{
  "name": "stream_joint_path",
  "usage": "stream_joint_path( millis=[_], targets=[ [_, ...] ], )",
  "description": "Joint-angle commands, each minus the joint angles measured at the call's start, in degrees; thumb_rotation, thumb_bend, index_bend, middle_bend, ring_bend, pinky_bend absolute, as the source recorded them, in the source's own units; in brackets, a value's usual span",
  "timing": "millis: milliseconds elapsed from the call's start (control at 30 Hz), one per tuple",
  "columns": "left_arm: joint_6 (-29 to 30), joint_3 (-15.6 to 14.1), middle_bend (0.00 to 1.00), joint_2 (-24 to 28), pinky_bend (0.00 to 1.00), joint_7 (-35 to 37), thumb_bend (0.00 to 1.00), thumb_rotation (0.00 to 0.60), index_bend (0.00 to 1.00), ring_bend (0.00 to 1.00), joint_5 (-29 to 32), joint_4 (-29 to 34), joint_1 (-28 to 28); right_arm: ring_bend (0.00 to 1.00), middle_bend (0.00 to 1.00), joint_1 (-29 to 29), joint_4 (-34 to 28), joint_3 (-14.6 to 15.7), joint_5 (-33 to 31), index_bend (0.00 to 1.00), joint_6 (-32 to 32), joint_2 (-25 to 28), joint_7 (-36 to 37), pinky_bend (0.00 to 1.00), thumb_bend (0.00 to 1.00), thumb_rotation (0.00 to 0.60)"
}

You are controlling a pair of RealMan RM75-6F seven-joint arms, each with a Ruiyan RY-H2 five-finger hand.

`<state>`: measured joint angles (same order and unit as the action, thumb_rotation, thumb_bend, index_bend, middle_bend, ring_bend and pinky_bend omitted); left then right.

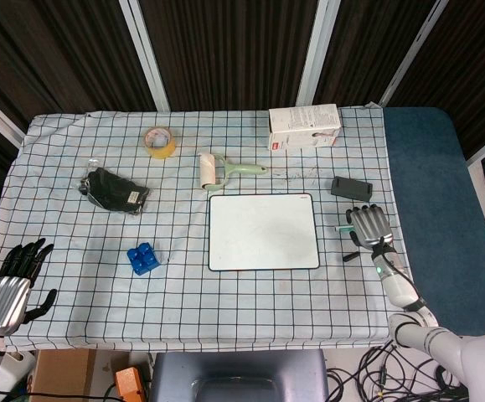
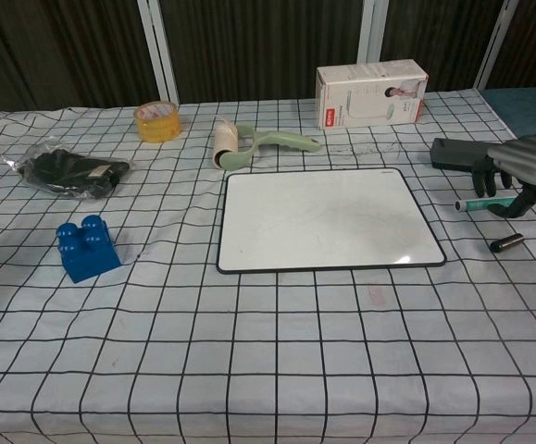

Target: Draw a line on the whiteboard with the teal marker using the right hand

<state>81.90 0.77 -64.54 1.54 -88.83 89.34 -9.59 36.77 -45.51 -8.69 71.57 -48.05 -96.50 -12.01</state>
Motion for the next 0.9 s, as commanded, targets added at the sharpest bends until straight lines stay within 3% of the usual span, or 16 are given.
stream_joint_path(
  millis=[33, 900],
  targets=[
    [0.1, 0.0, 0.0, 0.0, 0.0, 0.1, 0.4, 0.6, 0.0, 0.0, 0.1, 0.1, 0.1, 0.38, 0.44, 0.0, 0.0, 0.1, 0.0, 0.47, -0.1, -0.1, -0.3, 0.41, 0.33, 0.6],
    [1.0, -0.4, 0.0, 0.4, 0.0, 0.9, 0.4, 0.6, 0.0, 0.0, -1.2, -0.1, 0.3, 0.38, 0.44, 0.2, -0.2, -0.2, -1.2, 0.5, 0.1, -1.0, -4.1, 0.47, 0.33, 0.6]
  ],
)
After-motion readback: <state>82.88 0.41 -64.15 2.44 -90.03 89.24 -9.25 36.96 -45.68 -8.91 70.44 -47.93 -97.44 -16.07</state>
